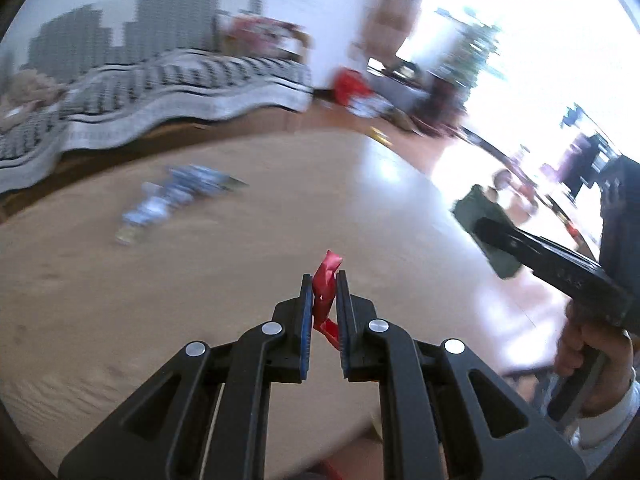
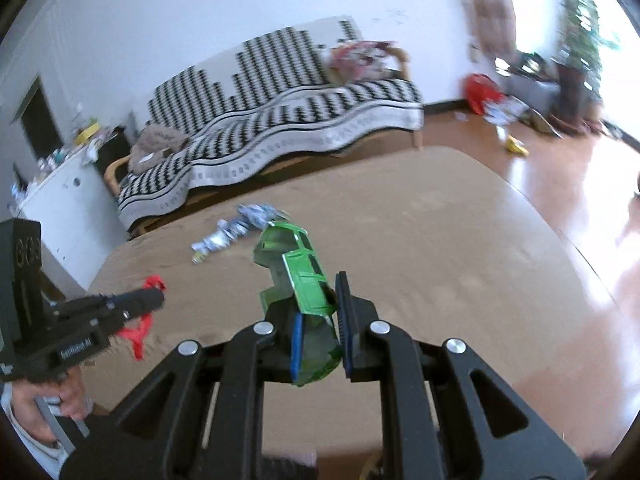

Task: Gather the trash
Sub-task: 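Carry the red ribbon and green box over the black bin and release both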

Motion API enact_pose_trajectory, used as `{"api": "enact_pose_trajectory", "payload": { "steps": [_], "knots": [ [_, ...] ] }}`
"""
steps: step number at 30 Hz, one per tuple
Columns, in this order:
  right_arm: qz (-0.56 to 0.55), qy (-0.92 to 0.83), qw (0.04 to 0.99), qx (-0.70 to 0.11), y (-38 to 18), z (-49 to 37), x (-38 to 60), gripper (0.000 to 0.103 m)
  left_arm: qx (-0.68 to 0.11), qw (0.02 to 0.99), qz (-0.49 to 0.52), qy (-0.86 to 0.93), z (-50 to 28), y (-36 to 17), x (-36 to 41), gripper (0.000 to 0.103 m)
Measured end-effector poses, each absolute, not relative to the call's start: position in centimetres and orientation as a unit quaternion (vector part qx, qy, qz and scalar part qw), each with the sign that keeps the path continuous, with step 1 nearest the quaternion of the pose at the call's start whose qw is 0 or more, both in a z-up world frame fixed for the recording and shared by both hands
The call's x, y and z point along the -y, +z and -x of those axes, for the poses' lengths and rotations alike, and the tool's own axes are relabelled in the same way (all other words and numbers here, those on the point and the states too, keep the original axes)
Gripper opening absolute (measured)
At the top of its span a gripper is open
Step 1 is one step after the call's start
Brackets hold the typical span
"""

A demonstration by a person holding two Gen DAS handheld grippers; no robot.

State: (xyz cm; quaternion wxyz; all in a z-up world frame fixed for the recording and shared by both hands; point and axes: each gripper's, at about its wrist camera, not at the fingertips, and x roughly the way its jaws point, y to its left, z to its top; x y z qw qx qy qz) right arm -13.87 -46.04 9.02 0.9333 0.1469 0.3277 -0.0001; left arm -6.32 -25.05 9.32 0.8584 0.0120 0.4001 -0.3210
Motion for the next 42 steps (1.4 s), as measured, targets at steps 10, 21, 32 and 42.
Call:
{"api": "enact_pose_trajectory", "payload": {
  "steps": [10, 21, 32, 42],
  "knots": [
    [-0.195, -0.113, 0.894, -0.387, -1.0, 31.6, 53.7, 0.015, -0.462, 0.756, -0.049, -0.461, 20.2, -1.2, 39.0, 0.010],
    [-0.313, -0.157, 0.820, -0.453, -13.0, 36.5, 56.0, 0.015, -0.493, 0.712, -0.152, -0.477, 21.9, -12.1, 43.0, 0.010],
    [-0.324, -0.142, 0.814, -0.460, -13.6, 34.0, 56.2, 0.015, -0.501, 0.713, -0.129, -0.473, 21.6, -12.1, 42.4, 0.010],
    [-0.361, -0.180, 0.814, -0.418, -12.1, 34.7, 58.4, 0.098, -0.504, 0.721, -0.114, -0.462, 22.4, -10.9, 42.2, 0.097]
  ]
}}
